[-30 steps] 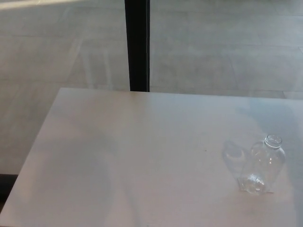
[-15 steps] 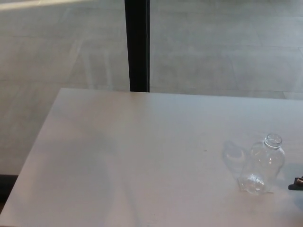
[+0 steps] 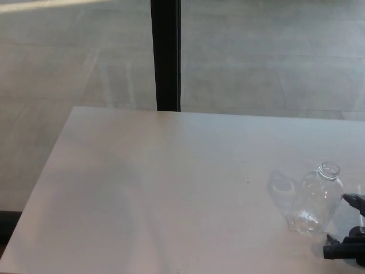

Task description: The robot uses its right hand to grab and lift the lid of the spray bottle kept in the middle of the desk and places the lid on the right side of the bottle

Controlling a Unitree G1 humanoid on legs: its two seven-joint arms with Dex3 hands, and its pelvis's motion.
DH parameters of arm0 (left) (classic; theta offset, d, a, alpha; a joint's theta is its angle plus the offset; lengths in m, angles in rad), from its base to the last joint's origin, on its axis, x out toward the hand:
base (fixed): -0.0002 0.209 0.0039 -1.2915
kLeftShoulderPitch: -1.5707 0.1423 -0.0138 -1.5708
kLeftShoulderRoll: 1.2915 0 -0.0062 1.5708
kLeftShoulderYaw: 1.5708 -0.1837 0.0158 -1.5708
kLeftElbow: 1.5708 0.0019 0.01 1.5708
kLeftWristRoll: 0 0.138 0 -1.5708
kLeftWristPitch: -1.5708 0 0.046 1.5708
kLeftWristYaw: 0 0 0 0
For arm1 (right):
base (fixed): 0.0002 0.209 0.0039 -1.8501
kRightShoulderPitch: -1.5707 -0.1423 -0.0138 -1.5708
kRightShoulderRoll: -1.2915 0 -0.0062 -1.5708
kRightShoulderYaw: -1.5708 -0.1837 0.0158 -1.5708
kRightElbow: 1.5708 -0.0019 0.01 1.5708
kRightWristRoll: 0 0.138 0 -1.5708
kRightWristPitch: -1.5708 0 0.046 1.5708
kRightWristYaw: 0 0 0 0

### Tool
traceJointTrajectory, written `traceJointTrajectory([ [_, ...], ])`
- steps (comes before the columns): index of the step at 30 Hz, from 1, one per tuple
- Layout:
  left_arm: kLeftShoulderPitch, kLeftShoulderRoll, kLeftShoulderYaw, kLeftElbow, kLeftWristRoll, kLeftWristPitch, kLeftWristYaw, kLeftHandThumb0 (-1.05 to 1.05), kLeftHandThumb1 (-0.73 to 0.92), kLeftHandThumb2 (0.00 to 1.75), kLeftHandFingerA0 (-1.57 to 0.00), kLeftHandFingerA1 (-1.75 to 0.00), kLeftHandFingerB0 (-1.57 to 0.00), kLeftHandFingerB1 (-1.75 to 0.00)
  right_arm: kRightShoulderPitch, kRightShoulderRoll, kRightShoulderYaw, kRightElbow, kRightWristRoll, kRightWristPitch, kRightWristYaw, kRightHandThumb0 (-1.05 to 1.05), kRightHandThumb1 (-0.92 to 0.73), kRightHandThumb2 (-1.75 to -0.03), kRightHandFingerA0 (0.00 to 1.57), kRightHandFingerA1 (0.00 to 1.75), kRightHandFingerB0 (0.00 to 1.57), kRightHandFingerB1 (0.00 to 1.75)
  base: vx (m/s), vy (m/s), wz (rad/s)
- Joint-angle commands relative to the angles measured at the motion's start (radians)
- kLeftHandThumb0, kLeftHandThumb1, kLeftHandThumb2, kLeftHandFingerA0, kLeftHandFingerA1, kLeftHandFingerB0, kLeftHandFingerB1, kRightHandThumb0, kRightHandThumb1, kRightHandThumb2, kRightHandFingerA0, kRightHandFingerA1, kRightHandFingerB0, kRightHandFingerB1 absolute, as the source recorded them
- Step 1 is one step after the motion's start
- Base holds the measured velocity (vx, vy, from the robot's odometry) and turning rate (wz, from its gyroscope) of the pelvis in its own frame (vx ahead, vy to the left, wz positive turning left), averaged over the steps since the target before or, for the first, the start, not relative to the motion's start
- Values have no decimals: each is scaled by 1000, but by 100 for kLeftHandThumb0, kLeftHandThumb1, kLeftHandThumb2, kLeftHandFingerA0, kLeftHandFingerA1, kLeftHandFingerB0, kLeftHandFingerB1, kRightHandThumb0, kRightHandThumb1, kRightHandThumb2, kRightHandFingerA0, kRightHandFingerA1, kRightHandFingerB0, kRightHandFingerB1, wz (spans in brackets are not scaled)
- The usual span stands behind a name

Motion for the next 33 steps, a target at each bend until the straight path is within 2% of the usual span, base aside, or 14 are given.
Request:
traceJointTrajectory([
  [1, 6, 8, -6, 5, 1, -23, 7, -87, 87, 67, -57, -48, -40, -38, 20, -59, -61, -101, 97, 142, 255, -103, -64, -62, 0, 0, 0, 1, 0, 0, 0],
  [5, 3, 4, 0, 11, -5, -17, 9, -87, 87, 66, -57, -47, -41, -38, 20, -84, -134, -162, 174, 193, 344, -105, -64, -61, 0, 0, 0, 4, 0, 0, 0],
  [6, 6, 4, -3, 3, -2, -23, 12, -89, 87, 66, -57, -49, -43, -39, 22, -113, -168, -190, 201, 207, 379, -101, -49, -86, 0, 0, 0, 2, 0, 0, 0],
  [12, 2, 6, -3, 8, -1, -17, 7, -89, 87, 67, -56, -47, -40, -38, 88, -221, -373, -274, 320, 254, 470, -102, -52, -87, 0, 0, 0, 2, 0, 0, 0],
  [14, 3, 7, -6, 4, 0, -19, 6, -88, 88, 67, -56, -47, -40, -38, 119, -258, -448, -256, 358, 238, 496, -105, -61, -100, 0, 12, 0, 0, 0, 0, 0],
  [15, 3, 6, -6, 4, 0, -18, 6, -86, 68, 110, -48, -57, -33, -50, 146, -286, -503, -241, 383, 225, 515, -105, -61, -100, 0, 11, 0, 1, 0, 0, 0],
  [16, 3, 5, -7, 5, 2, -18, 11, -89, 87, 67, -58, -48, -42, -38, 179, -313, -572, -228, 403, 241, 544, -105, -60, -97, 0, 7, 0, 4, 0, 0, 0],
  [22, 3, 11, -1, 4, -4, -10, 10, -88, 87, 67, -57, -49, -42, -38, 298, -352, -801, -130, 474, 209, 594, -102, -56, -97, 0, 0, 1, 1, 0, 0, 0],
  [27, 11, 10, -4, -4, -2, -18, 3, -88, 88, 66, -56, -49, -41, -38, 351, -272, -958, -61, 555, 280, 575, -92, -53, -90, 0, 0, 7, 12, 0, 0, 0],
  [29, 10, 8, -6, -1, 0, -18, 5, -88, 88, 67, -56, -48, -40, -38, 354, -237, -986, -46, 578, 280, 554, -75, -45, -76, 0, 0, 4, 20, 0, 0, 0],
  [30, 7, 6, -7, 3, 1, -17, 8, -88, 88, 67, -55, -48, -39, -38, 331, -140, -1024, -18, 598, 341, 436, -85, -49, -81, 0, 0, 6, 27, 0, 0, 0],
  [31, 7, 5, -8, 3, 3, -21, 11, -88, 88, 67, -56, -48, -40, -38, 313, -75, -1047, 15, 612, 326, 348, -62, -60, -63, 2, 16, 12, 25, 0, 0, 0],
  [32, 5, 4, -9, 3, 3, -21, 9, -87, 89, 67, -56, -48, -40, -38, 296, -20, -1087, 19, 651, 352, 307, -58, -44, -83, 0, 23, 7, 36, 0, 0, 0],
  [33, 4, 4, -10, 2, 4, -22, 11, -87, 89, 67, -59, -49, -42, -39, 279, 30, -1124, 27, 683, 369, 269, -50, -61, -61, 3, 21, 16, 27, 0, 0, 0],
])
